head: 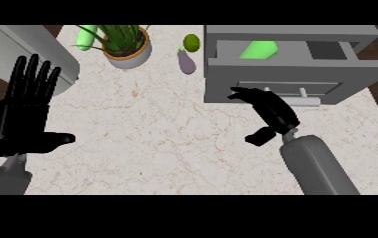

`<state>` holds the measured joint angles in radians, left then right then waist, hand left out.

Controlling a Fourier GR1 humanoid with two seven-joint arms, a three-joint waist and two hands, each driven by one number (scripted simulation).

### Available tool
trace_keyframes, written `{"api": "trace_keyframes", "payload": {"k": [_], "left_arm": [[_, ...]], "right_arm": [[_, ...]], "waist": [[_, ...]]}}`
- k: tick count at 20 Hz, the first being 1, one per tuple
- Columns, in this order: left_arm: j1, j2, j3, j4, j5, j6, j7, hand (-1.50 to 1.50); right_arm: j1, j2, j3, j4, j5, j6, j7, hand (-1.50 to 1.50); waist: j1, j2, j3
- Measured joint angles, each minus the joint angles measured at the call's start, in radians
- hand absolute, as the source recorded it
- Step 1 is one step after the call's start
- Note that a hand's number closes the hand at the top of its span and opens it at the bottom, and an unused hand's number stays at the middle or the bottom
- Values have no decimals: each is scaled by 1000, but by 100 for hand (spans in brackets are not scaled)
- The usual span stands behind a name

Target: Pick up the cup, place it into the drawer and close the drawer

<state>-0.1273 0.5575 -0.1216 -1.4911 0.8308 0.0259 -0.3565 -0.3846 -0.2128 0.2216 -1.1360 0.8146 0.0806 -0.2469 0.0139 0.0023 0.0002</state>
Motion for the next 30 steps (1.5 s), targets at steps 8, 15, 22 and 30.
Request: {"api": "trace_keyframes", "payload": {"k": [8,15,22,30], "left_arm": [[45,-13,58,19,-15,-97,-7,-150],[23,-26,74,24,-16,-116,18,-150],[0,-32,75,43,-27,-138,25,-150],[-9,-46,68,73,-65,-151,-3,-150]], "right_arm": [[-249,31,-116,412,-5,-76,-155,-150],[-422,-21,-197,665,-38,-34,-322,-150],[-523,-60,-236,807,-45,11,-388,-150],[-549,-75,-252,889,-50,58,-449,-150]], "waist": [[13,-1,-2],[35,-3,-3],[52,2,-3],[62,8,-1]]}}
